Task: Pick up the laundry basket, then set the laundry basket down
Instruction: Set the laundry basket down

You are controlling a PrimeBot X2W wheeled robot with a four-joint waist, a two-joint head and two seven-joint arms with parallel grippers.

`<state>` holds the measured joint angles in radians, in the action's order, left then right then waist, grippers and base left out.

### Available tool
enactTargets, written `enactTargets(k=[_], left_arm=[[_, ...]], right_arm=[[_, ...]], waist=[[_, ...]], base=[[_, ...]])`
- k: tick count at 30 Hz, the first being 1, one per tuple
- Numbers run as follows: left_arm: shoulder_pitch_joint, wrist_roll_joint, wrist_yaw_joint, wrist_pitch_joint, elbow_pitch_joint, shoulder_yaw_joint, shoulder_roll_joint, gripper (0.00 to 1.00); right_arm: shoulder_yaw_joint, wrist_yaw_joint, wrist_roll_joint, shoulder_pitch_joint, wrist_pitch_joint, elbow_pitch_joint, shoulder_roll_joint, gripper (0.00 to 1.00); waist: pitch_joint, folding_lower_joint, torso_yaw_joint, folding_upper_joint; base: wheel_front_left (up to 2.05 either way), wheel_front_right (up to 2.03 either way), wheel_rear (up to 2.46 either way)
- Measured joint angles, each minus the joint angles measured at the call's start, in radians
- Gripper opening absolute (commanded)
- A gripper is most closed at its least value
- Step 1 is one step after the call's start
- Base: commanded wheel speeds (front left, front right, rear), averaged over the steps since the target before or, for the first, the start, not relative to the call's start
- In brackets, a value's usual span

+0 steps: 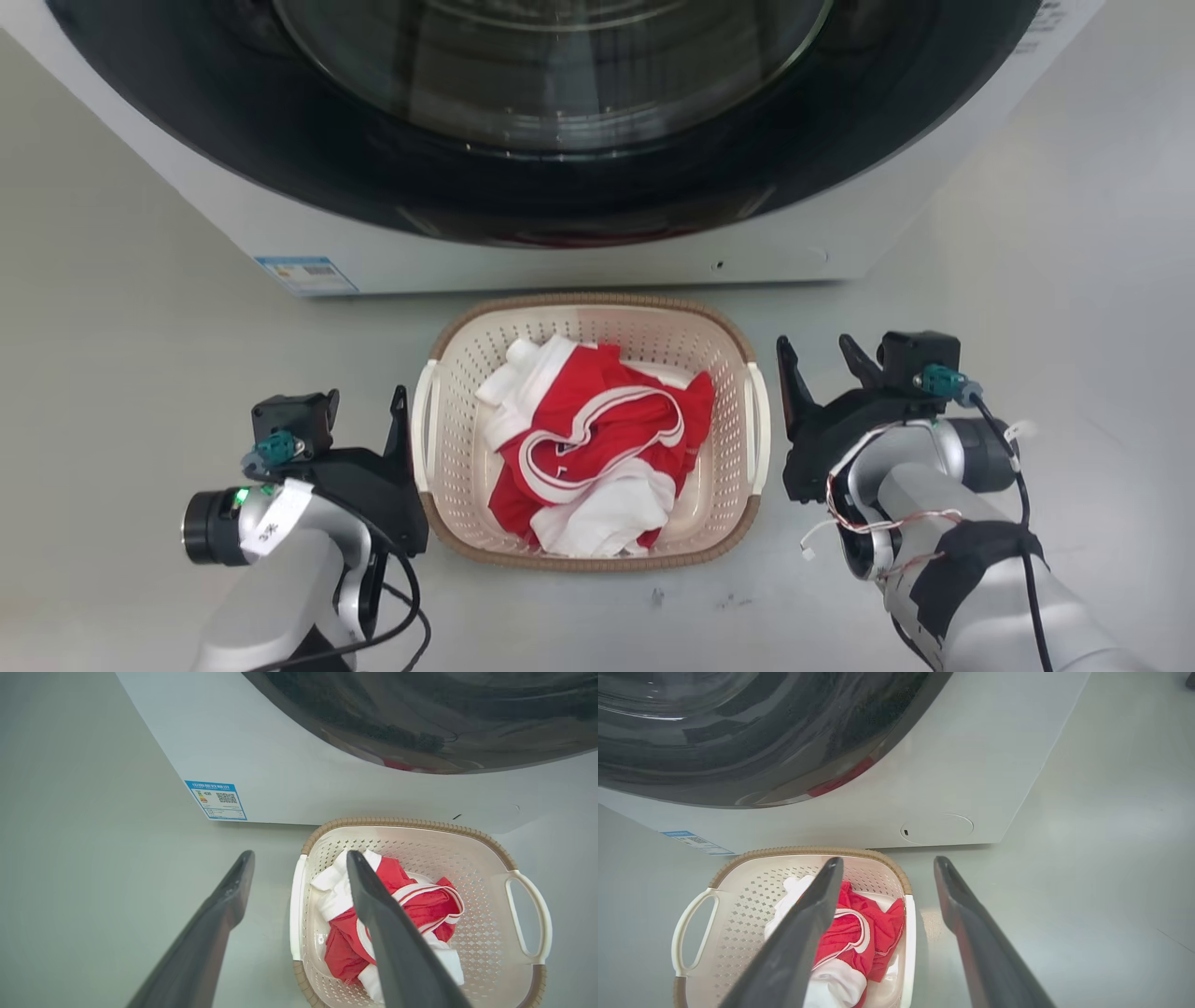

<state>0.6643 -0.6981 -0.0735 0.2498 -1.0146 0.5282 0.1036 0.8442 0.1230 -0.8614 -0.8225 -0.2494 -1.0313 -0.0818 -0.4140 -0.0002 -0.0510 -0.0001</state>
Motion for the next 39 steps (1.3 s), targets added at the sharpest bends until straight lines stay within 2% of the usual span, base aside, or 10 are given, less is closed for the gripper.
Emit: enactTargets(k=[12,23,31,39], left_arm=[[-0.193,0.083,-0.015,0.000,0.160,-0.030,0.022,1.00],[-0.411,0.156,-0.032,0.000,0.379,-0.079,0.048,1.00],[-0.571,0.218,-0.042,0.000,0.568,-0.137,0.065,1.00],[-0.695,0.271,-0.050,0.000,0.709,-0.182,0.068,1.00]], right_arm=[[-0.109,0.000,0.057,0.208,0.000,0.157,-0.013,1.00],[-0.168,0.002,0.174,0.397,0.000,0.383,-0.049,1.00],[-0.239,0.004,0.257,0.573,0.000,0.579,-0.060,1.00],[-0.350,0.004,0.365,0.719,0.000,0.713,-0.055,1.00]], waist=[[0.179,-0.0001,-0.002,-0.0001],[0.329,0.0000,-0.005,0.0000],[0.406,0.0001,-0.013,0.0000],[0.436,0.0000,-0.010,0.0001]], base=[[0.00,0.00,0.00],[0.00,0.00,0.00],[0.00,0.00,0.00],[0.00,0.00,0.00]])
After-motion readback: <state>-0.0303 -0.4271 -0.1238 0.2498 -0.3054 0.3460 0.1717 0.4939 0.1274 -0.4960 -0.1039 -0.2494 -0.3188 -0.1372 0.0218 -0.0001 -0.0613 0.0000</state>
